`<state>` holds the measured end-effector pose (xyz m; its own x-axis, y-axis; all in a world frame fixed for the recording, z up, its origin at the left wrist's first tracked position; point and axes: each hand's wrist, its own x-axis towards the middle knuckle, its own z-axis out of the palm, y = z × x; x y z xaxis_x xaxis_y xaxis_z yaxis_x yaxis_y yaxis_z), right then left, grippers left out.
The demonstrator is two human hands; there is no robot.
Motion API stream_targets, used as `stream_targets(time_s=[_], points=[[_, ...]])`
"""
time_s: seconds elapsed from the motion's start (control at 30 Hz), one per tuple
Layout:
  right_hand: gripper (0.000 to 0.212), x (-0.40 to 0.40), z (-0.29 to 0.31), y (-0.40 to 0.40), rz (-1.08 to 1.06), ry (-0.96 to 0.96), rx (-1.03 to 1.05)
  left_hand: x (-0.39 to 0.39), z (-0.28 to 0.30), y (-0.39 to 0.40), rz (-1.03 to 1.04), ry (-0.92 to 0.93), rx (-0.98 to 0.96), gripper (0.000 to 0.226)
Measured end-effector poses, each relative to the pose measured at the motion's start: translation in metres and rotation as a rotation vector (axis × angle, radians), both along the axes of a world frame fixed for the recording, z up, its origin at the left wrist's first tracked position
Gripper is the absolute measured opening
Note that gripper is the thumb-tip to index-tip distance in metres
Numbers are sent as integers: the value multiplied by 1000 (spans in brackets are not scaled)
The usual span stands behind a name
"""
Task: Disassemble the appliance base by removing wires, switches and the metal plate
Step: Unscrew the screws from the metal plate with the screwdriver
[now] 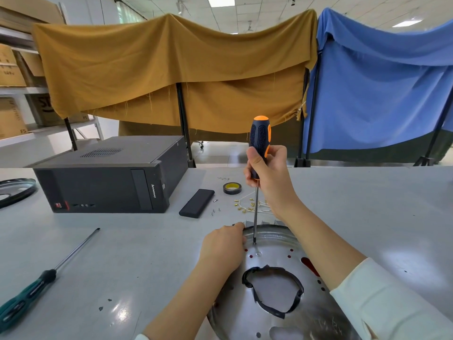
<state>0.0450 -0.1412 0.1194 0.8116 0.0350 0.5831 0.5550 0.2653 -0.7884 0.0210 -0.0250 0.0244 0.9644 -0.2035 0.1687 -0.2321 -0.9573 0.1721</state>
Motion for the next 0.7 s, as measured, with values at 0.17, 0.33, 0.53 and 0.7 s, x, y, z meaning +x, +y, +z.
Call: stream_targets(time_s=[0.17,0.33,0.53,0.7], points=[[28,2,0,0,-1,57,8,1,-1,1,-2,10,-12,18],[38,1,4,-1,87,83,80,0,0,0,1,5,-1,19],[15,0,3,-1,19,38,17,0,0,0,-1,7,-5,20],[31,0,5,0,47,100,45,0,0,0,7,1,-6,18]])
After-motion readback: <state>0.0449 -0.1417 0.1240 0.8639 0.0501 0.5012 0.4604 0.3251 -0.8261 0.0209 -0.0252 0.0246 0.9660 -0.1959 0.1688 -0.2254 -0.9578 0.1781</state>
